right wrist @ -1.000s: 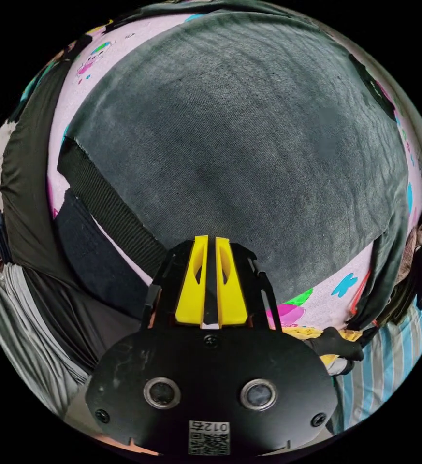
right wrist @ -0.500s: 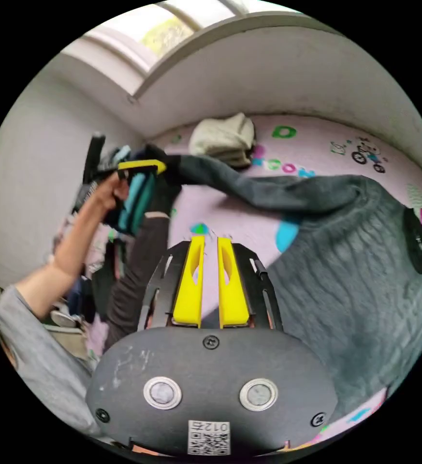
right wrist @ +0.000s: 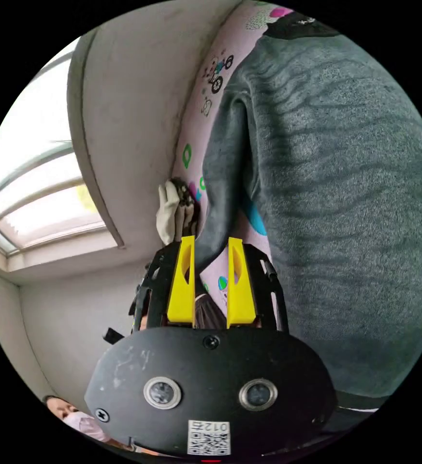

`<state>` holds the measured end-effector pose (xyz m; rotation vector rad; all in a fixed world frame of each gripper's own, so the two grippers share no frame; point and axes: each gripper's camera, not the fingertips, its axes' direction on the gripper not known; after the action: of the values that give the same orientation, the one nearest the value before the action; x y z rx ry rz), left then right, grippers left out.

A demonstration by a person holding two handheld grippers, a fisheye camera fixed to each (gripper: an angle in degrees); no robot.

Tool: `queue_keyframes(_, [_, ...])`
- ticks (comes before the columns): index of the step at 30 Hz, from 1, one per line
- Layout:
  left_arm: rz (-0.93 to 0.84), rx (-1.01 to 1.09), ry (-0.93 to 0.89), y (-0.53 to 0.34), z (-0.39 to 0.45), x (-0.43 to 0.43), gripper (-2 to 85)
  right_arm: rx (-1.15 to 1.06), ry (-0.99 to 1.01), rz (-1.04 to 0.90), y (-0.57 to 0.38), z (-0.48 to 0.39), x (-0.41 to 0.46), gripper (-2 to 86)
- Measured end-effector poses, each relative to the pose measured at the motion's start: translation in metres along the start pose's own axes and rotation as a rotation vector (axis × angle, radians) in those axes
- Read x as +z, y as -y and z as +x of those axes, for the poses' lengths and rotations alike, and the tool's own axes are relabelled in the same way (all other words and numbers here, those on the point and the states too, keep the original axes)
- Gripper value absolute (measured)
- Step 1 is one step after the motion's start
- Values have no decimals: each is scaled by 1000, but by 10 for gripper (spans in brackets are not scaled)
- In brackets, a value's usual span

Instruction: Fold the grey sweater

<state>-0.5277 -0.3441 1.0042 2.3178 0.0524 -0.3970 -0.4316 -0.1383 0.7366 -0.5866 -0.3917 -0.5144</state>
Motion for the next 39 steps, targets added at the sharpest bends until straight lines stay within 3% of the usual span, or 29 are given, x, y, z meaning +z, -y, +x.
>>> queue_keyframes(12, [121, 28, -149, -24, 6, -6, 3, -309, -512, -27, 44, -85, 48, 131])
queue_keyframes(17, [109, 46, -227, -34, 32, 18, 5, -375, -701, -102, 47, -79, 79, 88])
queue_keyframes(22, [65, 62, -234, -34, 56, 46, 6, -435, -739, -140, 49, -72, 75, 0])
queue_keyframes(26, [77, 47, -203, -24, 58, 49, 7, -519, -711, -111, 59, -94, 46, -8])
queue_keyframes(32, [206, 35, -313, 17, 86, 51, 11, -692, -733, 16, 66, -126, -12, -10])
queue_keyframes(35, [170, 47, -392, 44, 118, 77, 12, -743, -858, 85, 58, -105, -41, -9])
queue_keyframes(39, [111, 12, -518, 78, 162, 133, 12, -689, -815, 90, 50, -42, -93, -7])
